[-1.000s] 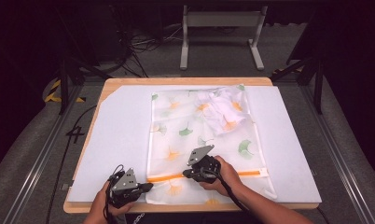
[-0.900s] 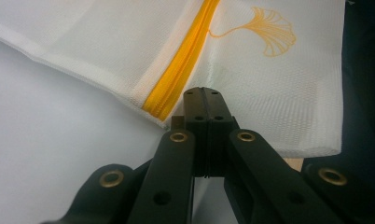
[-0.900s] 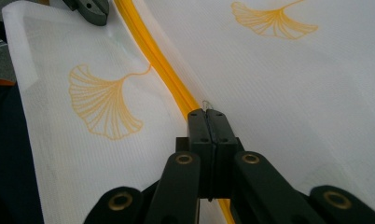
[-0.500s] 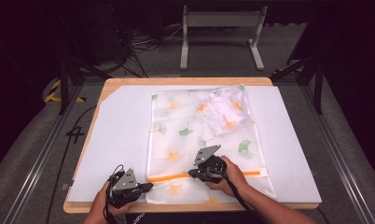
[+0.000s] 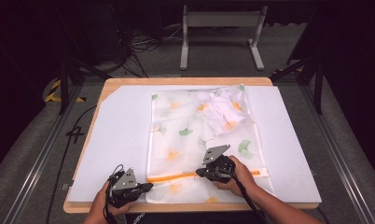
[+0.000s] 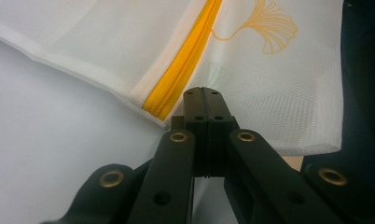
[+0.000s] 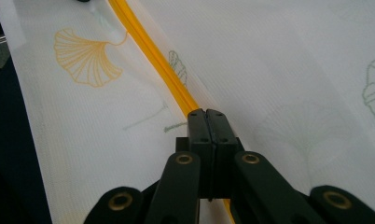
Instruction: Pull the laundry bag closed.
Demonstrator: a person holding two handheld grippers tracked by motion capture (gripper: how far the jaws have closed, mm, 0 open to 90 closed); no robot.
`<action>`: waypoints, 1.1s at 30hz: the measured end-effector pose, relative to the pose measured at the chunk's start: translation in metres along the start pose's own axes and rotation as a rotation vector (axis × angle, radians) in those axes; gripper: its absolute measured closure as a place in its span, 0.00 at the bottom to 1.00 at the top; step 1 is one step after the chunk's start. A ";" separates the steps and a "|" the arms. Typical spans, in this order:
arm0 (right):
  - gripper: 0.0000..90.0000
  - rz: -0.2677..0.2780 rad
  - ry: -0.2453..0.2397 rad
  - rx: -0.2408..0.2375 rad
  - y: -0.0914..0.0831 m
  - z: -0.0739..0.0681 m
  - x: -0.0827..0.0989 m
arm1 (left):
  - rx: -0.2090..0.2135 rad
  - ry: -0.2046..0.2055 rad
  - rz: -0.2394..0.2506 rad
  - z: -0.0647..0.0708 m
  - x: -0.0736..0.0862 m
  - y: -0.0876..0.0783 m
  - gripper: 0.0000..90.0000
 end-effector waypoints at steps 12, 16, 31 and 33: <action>1.00 0.001 0.024 0.009 -0.010 0.006 0.009 | 0.000 0.000 0.000 0.000 0.000 0.000 1.00; 1.00 0.000 0.023 0.014 -0.012 0.007 0.012 | -0.001 0.001 0.000 0.000 0.000 0.000 1.00; 1.00 0.001 0.058 0.043 -0.026 0.017 0.024 | 0.001 -0.003 0.002 0.000 0.000 0.000 1.00; 1.00 0.001 0.064 0.048 -0.028 0.018 0.027 | 0.000 -0.002 0.001 0.000 0.000 0.000 1.00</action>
Point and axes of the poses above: each handheld gripper's, and its own axes: y roughly forward along the jaws, x roughly out of its underside, z roughly to its right, the point moved 7 cm from there along y, roughly forward along the jaws, and after that the axes turned 9 degrees about z, right-handed, at the moved point
